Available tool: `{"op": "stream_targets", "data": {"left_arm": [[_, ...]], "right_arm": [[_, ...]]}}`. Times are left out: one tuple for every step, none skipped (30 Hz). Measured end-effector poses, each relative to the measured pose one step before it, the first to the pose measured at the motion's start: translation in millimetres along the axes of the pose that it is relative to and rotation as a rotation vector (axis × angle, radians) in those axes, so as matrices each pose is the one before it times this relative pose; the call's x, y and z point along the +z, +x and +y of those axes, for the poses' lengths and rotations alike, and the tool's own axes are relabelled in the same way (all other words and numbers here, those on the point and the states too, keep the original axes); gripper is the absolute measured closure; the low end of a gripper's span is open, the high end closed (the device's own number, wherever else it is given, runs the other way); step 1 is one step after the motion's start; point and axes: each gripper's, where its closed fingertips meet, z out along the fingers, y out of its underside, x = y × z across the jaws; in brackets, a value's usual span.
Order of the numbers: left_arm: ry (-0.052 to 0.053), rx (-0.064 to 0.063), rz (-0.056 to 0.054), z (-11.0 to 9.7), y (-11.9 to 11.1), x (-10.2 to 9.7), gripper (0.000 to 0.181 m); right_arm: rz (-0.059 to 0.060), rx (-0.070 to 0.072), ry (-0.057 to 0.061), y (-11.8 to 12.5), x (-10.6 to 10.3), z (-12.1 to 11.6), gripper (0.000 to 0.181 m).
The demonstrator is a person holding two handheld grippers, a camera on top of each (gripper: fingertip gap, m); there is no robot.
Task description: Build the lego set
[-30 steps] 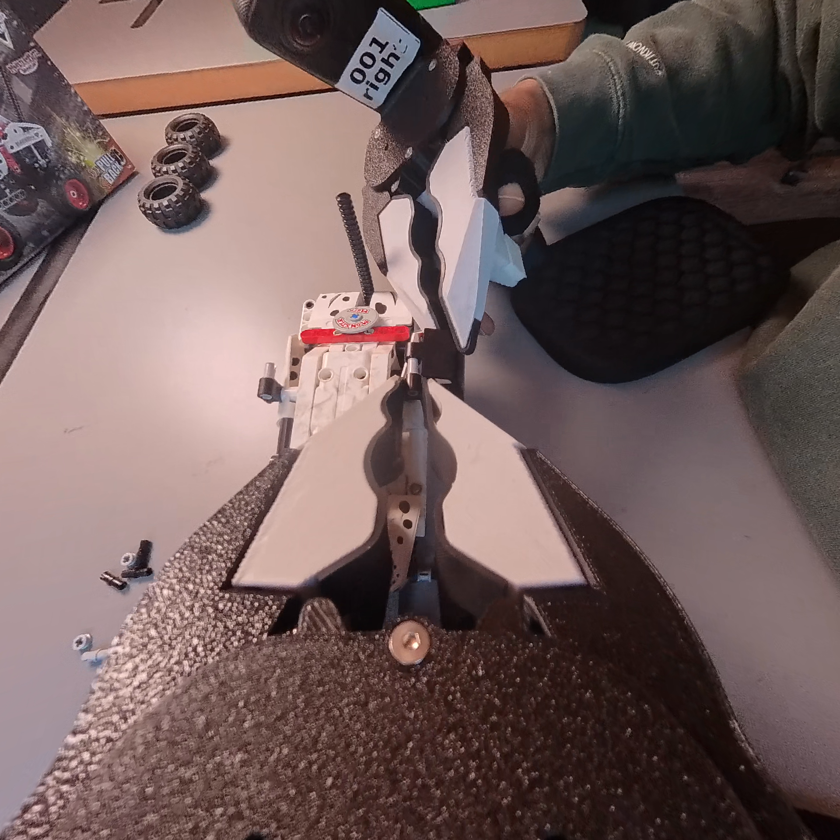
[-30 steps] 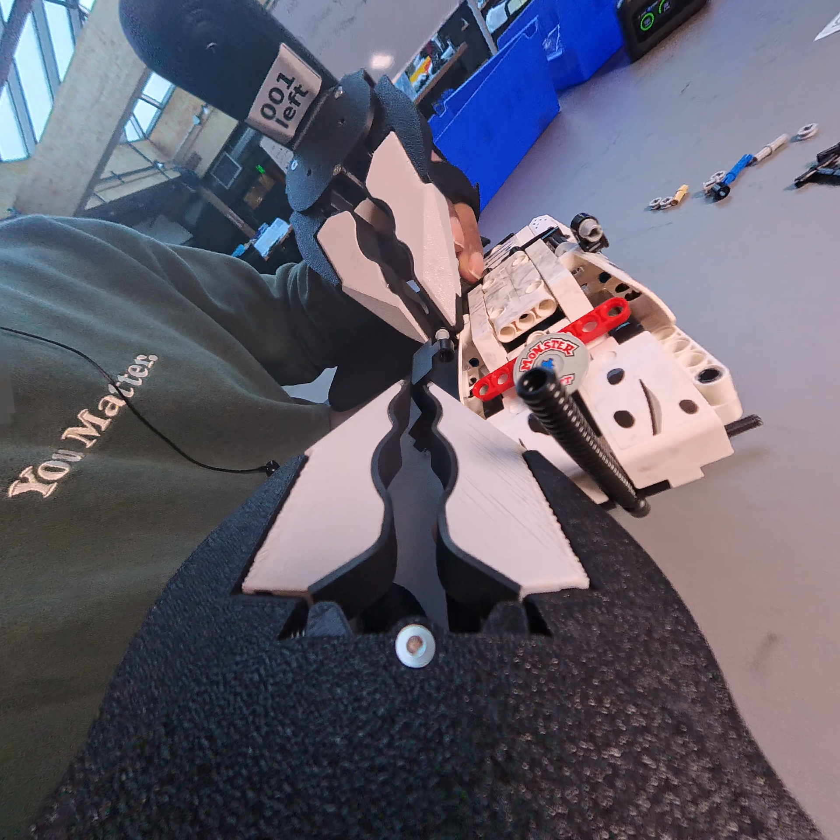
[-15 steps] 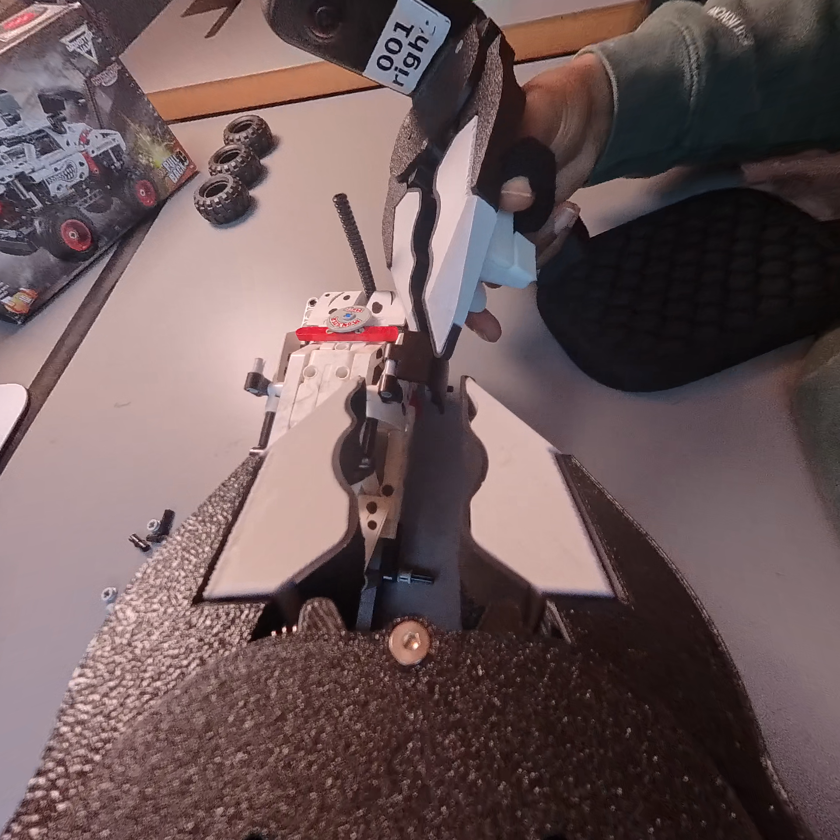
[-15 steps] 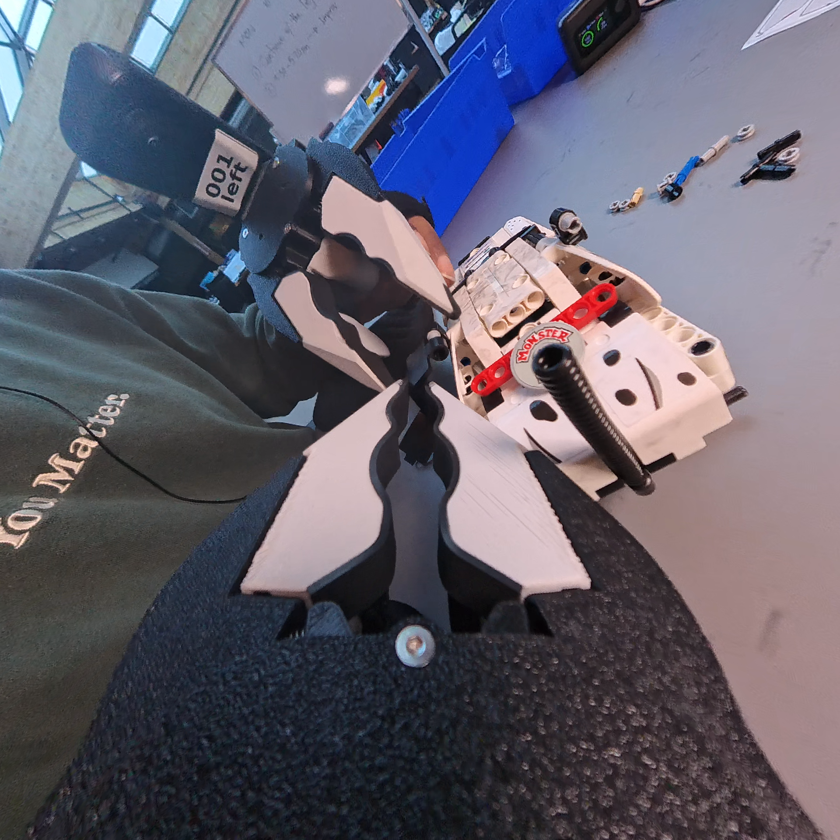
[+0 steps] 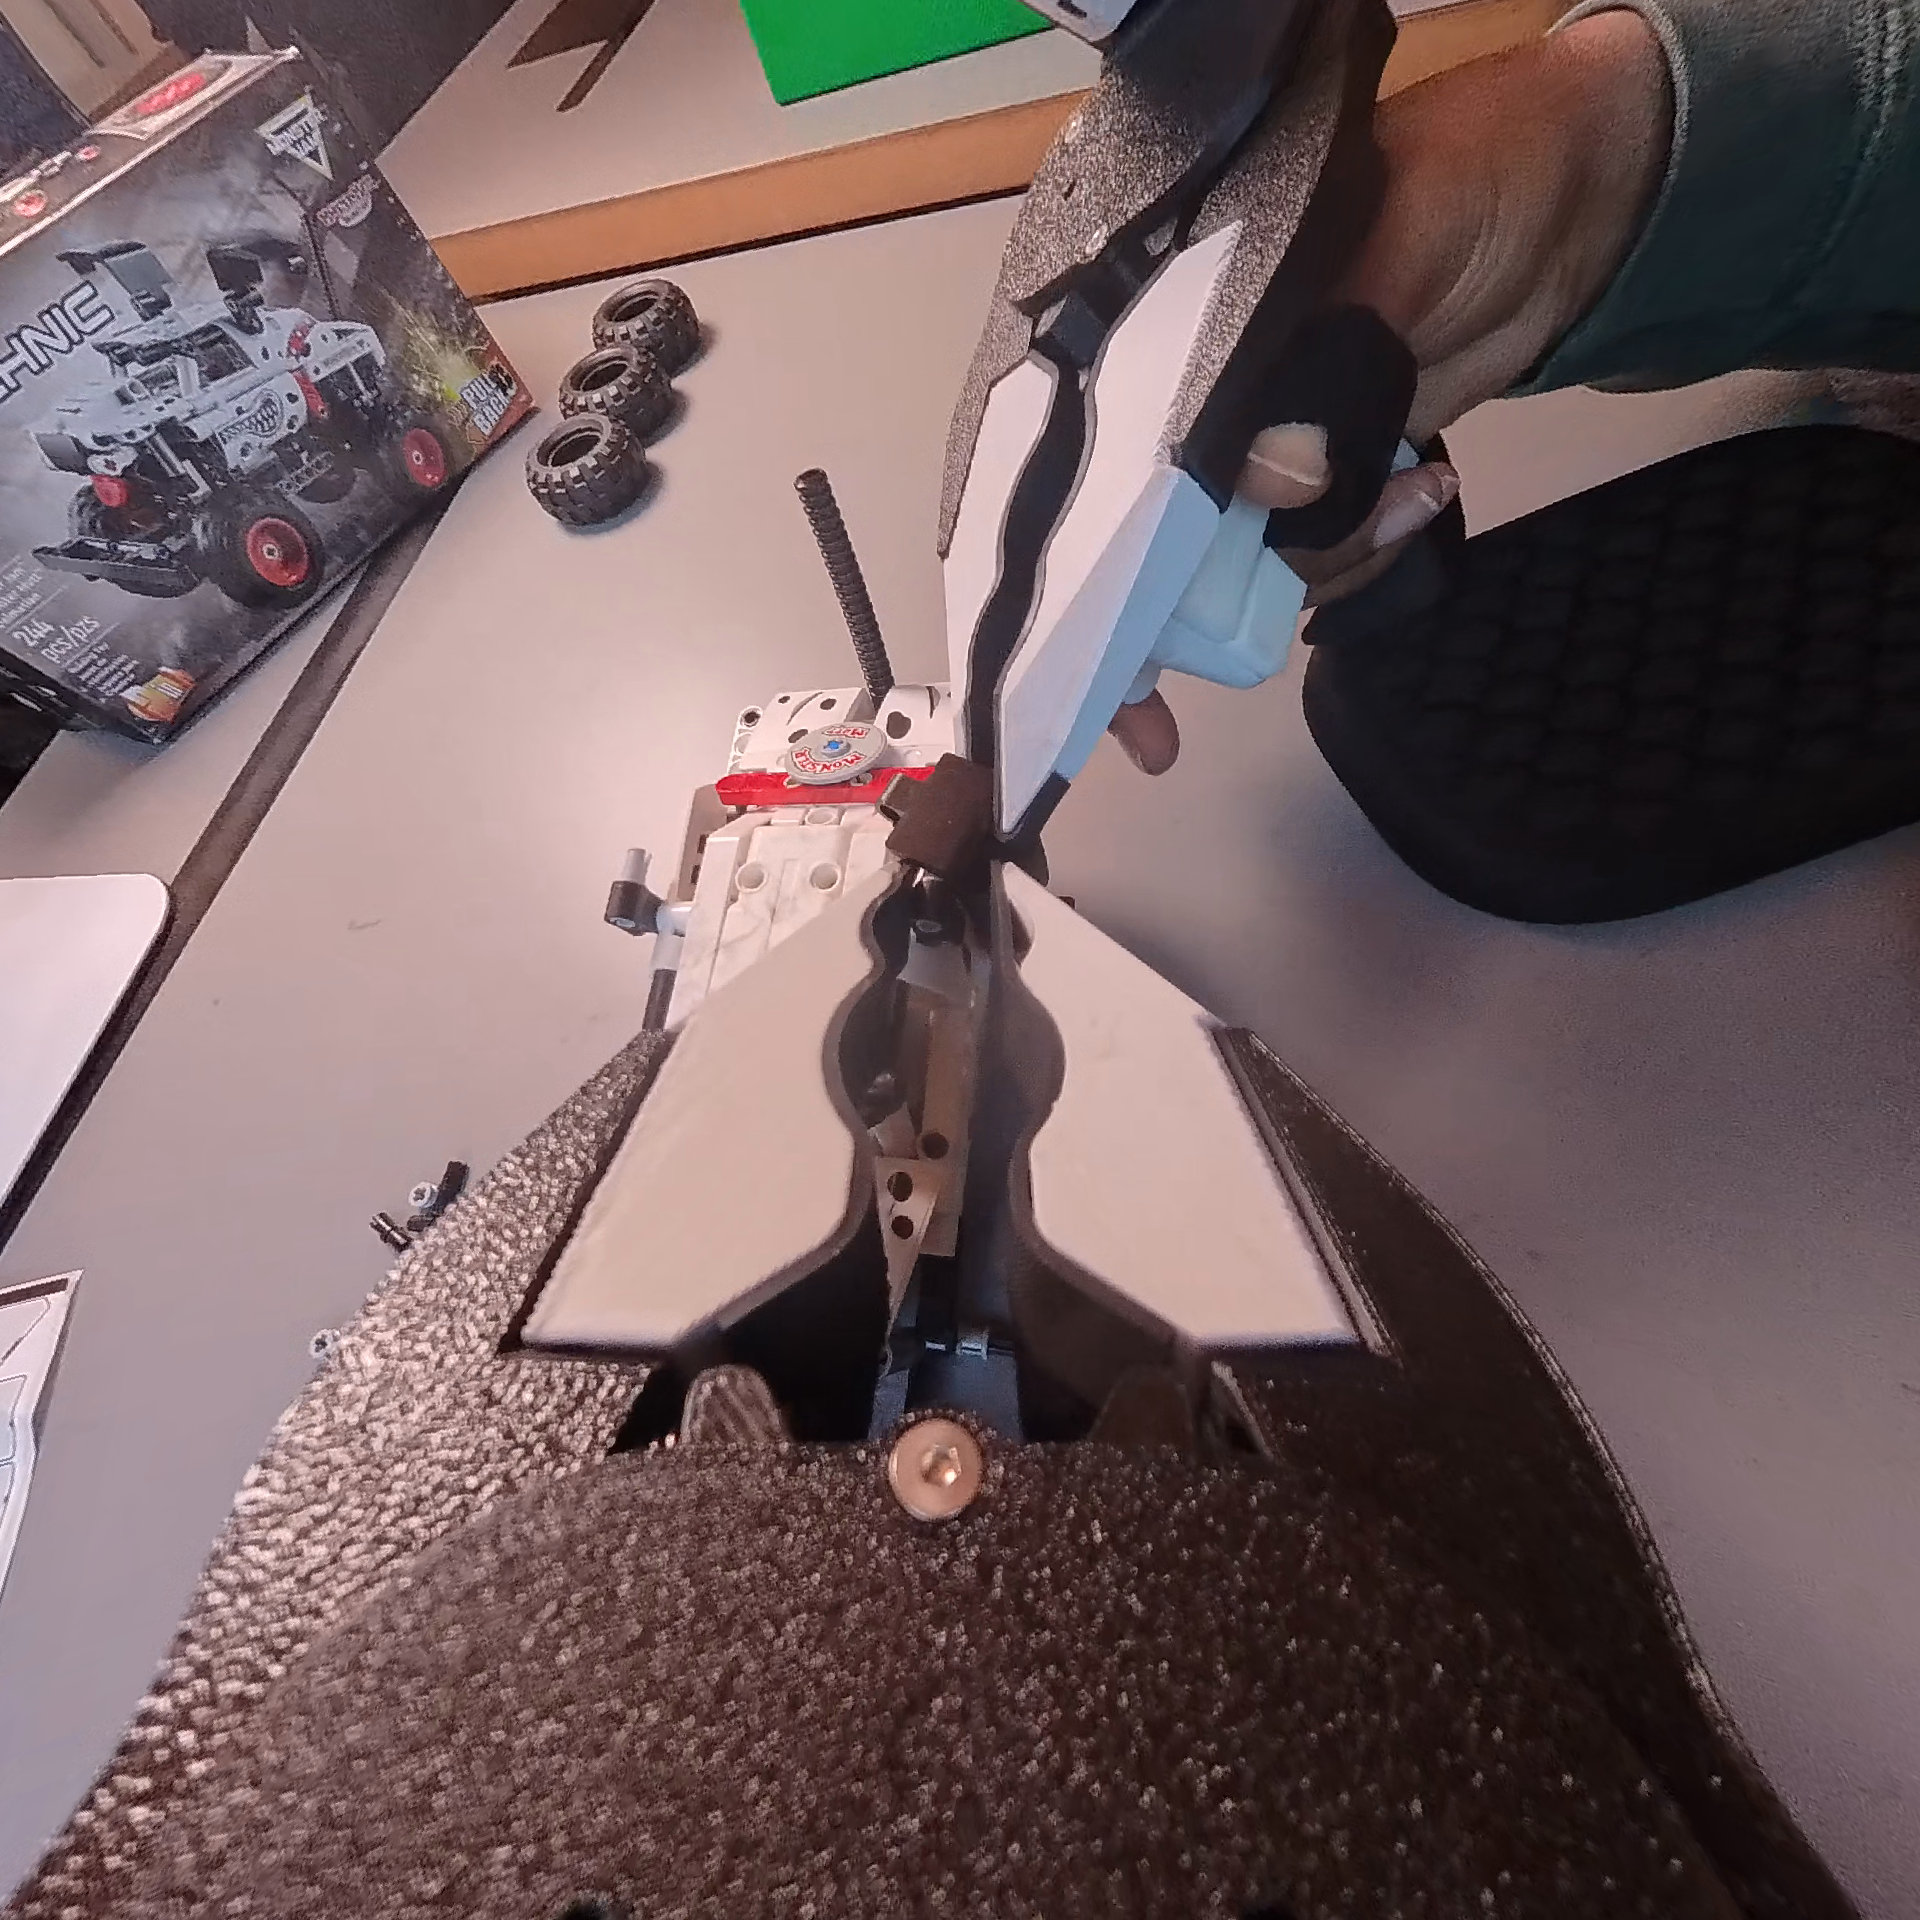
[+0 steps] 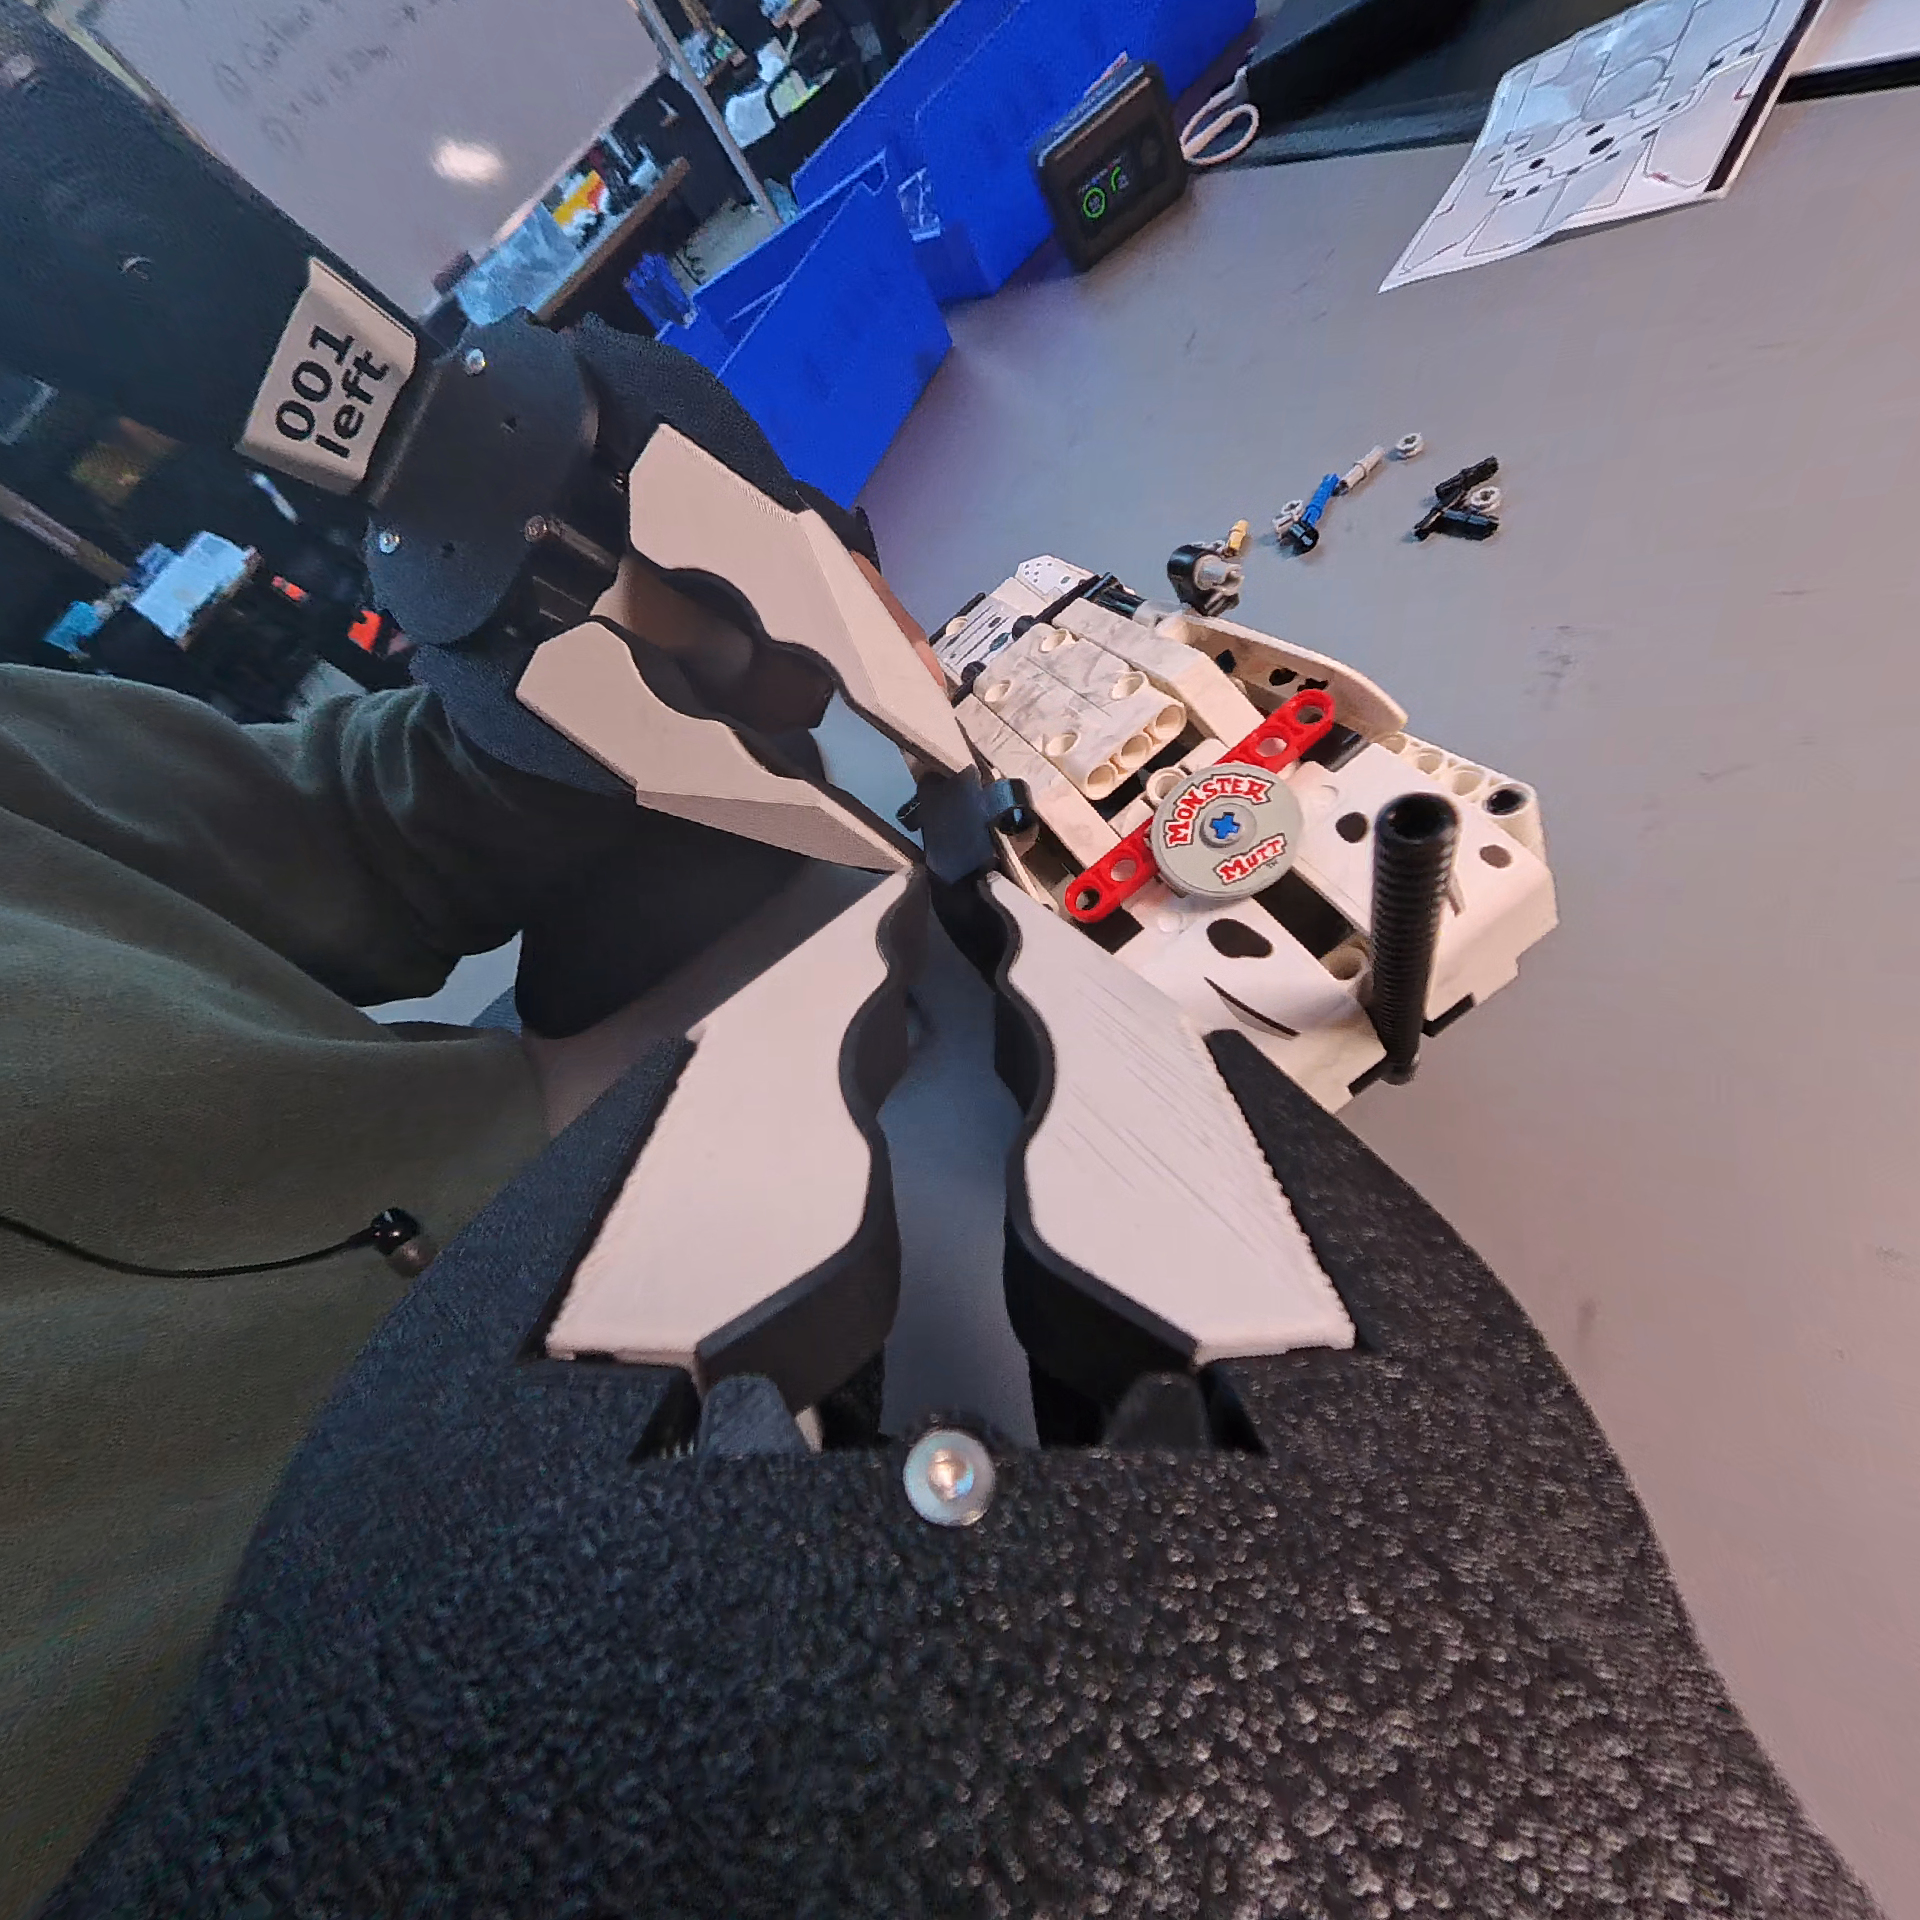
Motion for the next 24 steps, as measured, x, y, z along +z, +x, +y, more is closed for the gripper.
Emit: {"op": "stream_targets", "data": {"left_arm": [[0.0034,0.0037,-0.0062,-0.16,-0.20,0.10,0.170],[0.0035,0.0058,-0.0082,-0.02,-0.17,0.02,0.171],[0.0033,0.0038,-0.0076,-0.11,-0.25,0.10,0.171],[0.0039,-0.0019,-0.0074,-0.03,-0.47,-0.02,0.171],[0.0039,-0.0047,-0.0046,-0.03,-0.32,-0.01,0.170],[0.0041,-0.0051,-0.0019,-0.21,-0.13,-0.24,0.171],[0.0044,-0.0056,-0.0019,-0.19,-0.35,-0.01,0.170],[0.0025,-0.0045,-0.0017,-0.12,-0.28,-0.08,0.171],[0.0004,-0.0015,-0.0009,0.02,-0.23,0.00,0.171],[0.0003,0.0002,-0.0006,-0.09,-0.03,0.07,0.171],[0.0007,0.0016,-0.0008,0.01,0.07,-0.07,0.171],[0.0003,0.0008,-0.0004,0.09,0.04,-0.08,0.171],[0.0001,0.0003,0.0003,-0.05,0.09,0.06,0.171],[0.0005,0.0008,0.0006,-0.02,-0.04,-0.02,0.171],[0.0003,0.0009,0.0006,-0.05,0.01,0.02,0.171],[0.0000,0.0014,0.0000,-0.01,0.10,-0.09,0.171],[-0.0001,0.0024,-0.0015,0.02,0.05,-0.02,0.171],[-0.0005,0.0043,-0.0034,0.16,0.12,-0.02,0.171],[-0.0015,0.0077,-0.0030,0.25,0.20,-0.14,0.171],[-0.0003,0.0062,0.0009,0.11,0.35,-0.09,0.170],[0.0018,0.0002,0.0045,-0.08,0.44,0.14,0.170],[0.0027,-0.0022,0.0037,-0.02,-0.03,-0.08,0.172],[0.0043,-0.0032,0.0064,-0.27,0.39,-0.15,0.171],[0.0052,-0.0042,0.0044,-0.40,0.19,-0.09,0.171]], "right_arm": [[0.0090,-0.0076,-0.0021,0.44,-0.36,0.12,0.174],[0.0047,-0.0002,0.0000,0.48,-0.37,-0.35,0.174],[0.0021,-0.0006,0.0006,-0.02,-0.41,-0.18,0.174],[0.0085,-0.0095,0.0030,-0.06,-0.43,-0.46,0.172],[0.0192,-0.0301,0.0017,-0.49,-0.44,-0.20,0.169],[0.0301,-0.0495,-0.0034,-0.63,-0.43,0.40,0.166],[0.0414,-0.0609,-0.0068,-0.29,-0.66,0.49,0.164],[0.0490,-0.0693,-0.0080,0.28,-0.76,0.39,0.162],[0.0511,-0.0732,-0.0033,0.32,-1.17,-0.63,0.159],[0.0544,-0.0718,0.0065,1.06,-1.54,-2.50,0.151],[0.0643,-0.0756,0.0042,3.59,-2.24,-2.60,0.146],[0.0497,-0.0823,-0.0079,2.32,-1.62,-0.96,0.144],[0.0233,-0.0748,-0.0094,-0.85,-0.35,-0.54,0.140],[0.0087,-0.0504,-0.0141,-1.94,1.61,0.38,0.140],[-0.0007,-0.0358,-0.0244,-1.62,3.43,2.22,0.140],[0.0047,-0.0283,-0.0248,0.71,4.07,3.06,0.141],[0.0047,-0.0185,-0.0208,2.17,3.69,3.19,0.148],[-0.0126,-0.0090,-0.0156,0.74,2.79,2.69,0.156],[-0.0345,-0.0002,-0.0018,-2.00,1.17,0.41,0.159],[-0.0275,0.0004,0.0012,-0.20,0.05,-0.14,0.160],[-0.0310,-0.0078,0.0016,-0.54,-0.35,0.14,0.161],[-0.0267,-0.0065,-0.0009,0.29,-0.66,0.14,0.164],[-0.0313,-0.0004,-0.0030,0.19,-0.68,0.08,0.166],[-0.0350,0.0055,-0.0024,-0.15,-0.48,-0.19,0.167]]}}
